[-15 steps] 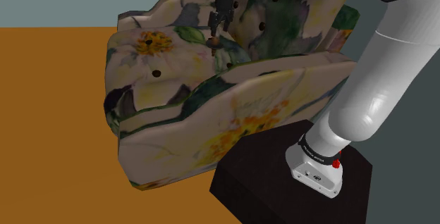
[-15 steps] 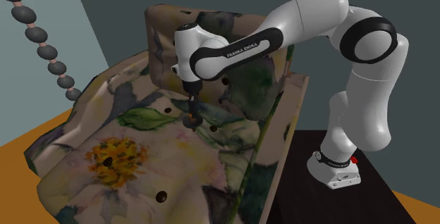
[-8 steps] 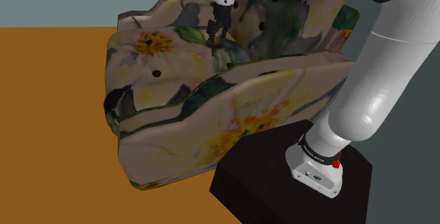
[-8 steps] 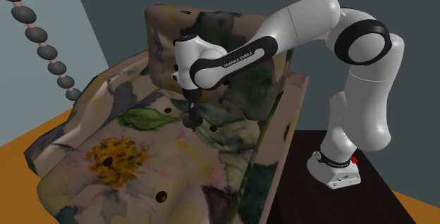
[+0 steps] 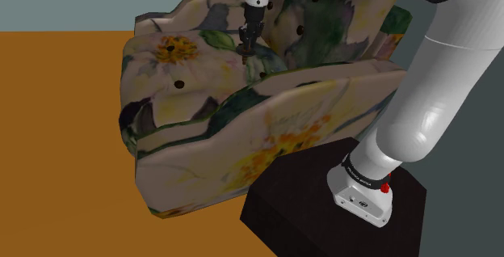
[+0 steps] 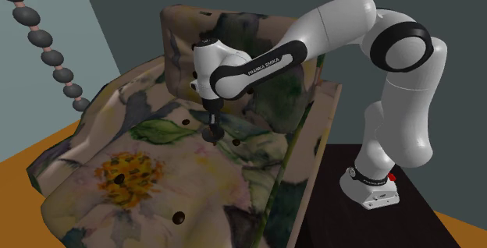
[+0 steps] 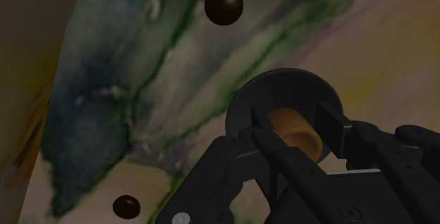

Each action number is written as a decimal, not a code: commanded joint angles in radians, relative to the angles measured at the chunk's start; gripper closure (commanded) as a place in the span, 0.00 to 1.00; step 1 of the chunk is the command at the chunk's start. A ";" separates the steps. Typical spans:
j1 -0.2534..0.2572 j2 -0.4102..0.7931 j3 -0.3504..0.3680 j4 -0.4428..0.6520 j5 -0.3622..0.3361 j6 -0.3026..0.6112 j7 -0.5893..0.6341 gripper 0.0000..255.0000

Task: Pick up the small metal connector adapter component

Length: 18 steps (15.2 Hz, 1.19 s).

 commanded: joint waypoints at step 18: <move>0.000 -0.050 -0.002 0.140 -0.007 -0.190 0.005 1.00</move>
